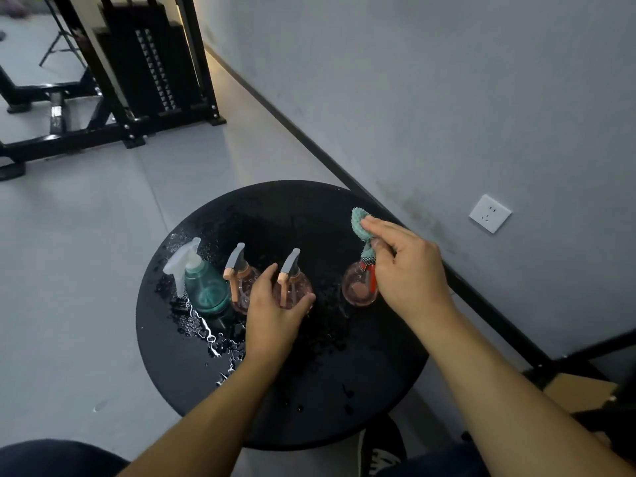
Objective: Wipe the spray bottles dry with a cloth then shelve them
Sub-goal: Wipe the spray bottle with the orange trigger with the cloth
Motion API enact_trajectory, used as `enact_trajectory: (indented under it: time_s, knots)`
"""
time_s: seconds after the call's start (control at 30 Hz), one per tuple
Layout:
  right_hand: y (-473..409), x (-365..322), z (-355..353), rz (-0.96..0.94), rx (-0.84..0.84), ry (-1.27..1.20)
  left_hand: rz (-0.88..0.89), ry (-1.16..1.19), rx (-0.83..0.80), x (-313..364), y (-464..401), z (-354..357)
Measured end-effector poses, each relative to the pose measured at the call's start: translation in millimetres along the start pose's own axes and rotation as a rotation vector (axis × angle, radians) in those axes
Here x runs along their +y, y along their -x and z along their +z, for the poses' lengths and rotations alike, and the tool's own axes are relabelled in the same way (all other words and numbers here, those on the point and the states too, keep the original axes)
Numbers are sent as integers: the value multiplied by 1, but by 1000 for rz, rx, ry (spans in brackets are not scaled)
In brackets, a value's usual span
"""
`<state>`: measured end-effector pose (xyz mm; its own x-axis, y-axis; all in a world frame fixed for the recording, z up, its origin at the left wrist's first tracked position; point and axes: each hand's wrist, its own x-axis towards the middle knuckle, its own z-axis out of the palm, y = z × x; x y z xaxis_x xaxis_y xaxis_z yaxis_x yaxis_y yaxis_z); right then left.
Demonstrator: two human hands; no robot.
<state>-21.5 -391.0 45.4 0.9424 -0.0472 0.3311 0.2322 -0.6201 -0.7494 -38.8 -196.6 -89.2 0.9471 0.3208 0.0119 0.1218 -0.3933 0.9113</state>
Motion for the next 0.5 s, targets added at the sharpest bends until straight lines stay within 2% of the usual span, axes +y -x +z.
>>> enact_trajectory:
  time_s: [0.27,0.4,0.5]
  knots:
    - [8,-2,-21,-5,27,34,266,-116,57,71,9,-29]
    - [11,6,-30,28,29,79,353,-168,-48,100,13,-24]
    - [12,12,-36,46,33,103,320,-181,-145,110,12,-4]
